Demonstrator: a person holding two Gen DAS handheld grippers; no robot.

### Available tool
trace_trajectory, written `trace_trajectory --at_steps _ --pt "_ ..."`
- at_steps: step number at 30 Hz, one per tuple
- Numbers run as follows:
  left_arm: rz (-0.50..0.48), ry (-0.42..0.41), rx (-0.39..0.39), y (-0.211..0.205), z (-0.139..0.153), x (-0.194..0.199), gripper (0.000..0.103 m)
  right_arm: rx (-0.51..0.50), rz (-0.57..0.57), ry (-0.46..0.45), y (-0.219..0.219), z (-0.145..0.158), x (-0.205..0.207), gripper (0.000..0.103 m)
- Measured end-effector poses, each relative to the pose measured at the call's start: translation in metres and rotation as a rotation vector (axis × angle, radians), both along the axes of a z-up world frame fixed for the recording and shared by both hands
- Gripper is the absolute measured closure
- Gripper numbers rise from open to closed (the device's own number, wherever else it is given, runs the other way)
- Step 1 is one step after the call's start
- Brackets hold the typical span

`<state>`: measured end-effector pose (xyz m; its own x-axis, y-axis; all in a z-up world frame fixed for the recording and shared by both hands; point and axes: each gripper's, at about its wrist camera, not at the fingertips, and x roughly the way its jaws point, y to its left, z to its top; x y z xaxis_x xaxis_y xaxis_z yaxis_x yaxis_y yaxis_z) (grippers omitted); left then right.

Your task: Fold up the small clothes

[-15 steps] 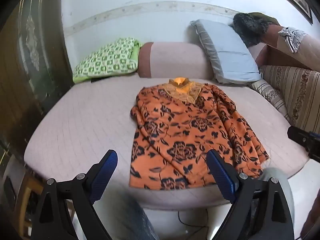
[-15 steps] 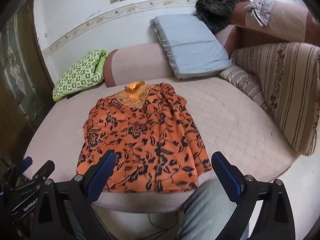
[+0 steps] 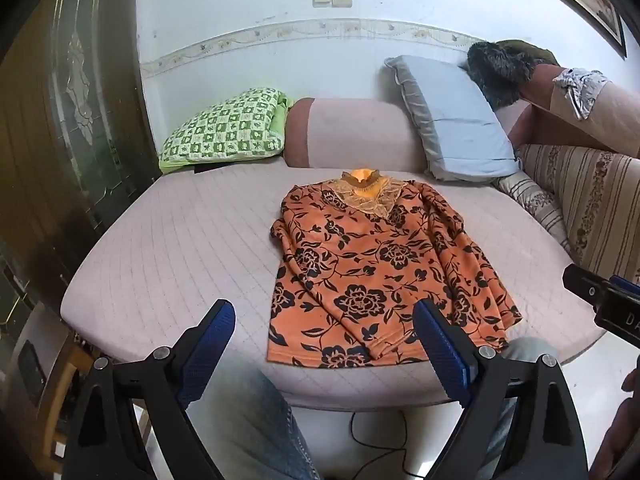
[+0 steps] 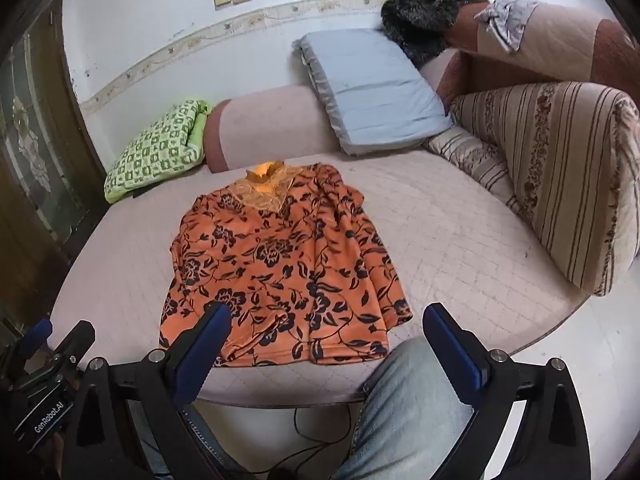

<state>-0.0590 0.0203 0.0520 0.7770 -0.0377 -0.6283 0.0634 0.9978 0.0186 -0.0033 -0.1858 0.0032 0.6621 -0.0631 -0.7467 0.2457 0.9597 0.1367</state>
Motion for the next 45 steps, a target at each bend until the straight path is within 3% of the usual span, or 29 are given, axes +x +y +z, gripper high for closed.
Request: trace_trajectory --at_steps 8,45 --pt "-0.001 0.002 -0.007 0.005 0.009 -0.004 0.012 -0.004 0.006 -0.014 0.006 0.007 -0.005 0.005" --pt "0.004 0.029 -0.025 0.003 -0.012 0.004 0.012 -0.04 0.0 -0.025 0.014 0.018 -0.002 0.005"
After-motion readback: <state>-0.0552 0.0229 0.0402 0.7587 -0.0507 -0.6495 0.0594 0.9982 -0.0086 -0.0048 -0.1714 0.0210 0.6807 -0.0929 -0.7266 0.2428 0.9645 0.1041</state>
